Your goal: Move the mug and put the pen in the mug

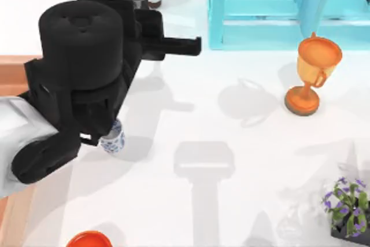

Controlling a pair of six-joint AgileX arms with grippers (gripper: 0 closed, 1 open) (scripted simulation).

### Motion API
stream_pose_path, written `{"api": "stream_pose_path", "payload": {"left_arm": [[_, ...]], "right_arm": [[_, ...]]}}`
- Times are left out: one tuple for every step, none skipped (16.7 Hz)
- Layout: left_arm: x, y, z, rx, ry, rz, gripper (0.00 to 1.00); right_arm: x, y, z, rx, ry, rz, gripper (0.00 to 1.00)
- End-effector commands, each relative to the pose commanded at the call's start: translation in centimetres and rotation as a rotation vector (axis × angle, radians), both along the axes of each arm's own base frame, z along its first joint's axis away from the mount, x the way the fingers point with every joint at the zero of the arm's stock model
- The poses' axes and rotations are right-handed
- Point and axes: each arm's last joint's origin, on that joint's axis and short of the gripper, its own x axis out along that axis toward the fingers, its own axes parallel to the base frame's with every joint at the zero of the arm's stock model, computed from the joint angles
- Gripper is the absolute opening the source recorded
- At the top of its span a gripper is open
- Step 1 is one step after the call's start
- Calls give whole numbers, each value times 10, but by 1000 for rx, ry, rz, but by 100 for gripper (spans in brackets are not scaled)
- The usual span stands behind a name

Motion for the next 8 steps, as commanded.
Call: {"api": "stream_pose_path", "payload": {"left_arm": [[-10, 9, -1, -29, -58, 5, 0], [-20, 18, -6, -48, -105, 10, 0], [-29, 27, -13, -58, -144, 14, 0], [-37, 35, -21, -59, -173, 17, 0], [-44, 42, -31, -54, -196, 19, 0], [-51, 49, -41, -42, -212, 20, 0], [-57, 55, -50, -28, -224, 21, 0], [-62, 60, -59, -12, -231, 22, 0]], "right_arm": [[0, 0, 0, 0, 0, 0, 100], [0, 0, 0, 0, 0, 0, 100], [0, 0, 0, 0, 0, 0, 100], [0, 0, 0, 0, 0, 0, 100], [0, 0, 0, 0, 0, 0, 100], [0, 0, 0, 0, 0, 0, 100], [0, 0, 0, 0, 0, 0, 100], [0, 0, 0, 0, 0, 0, 100]]}}
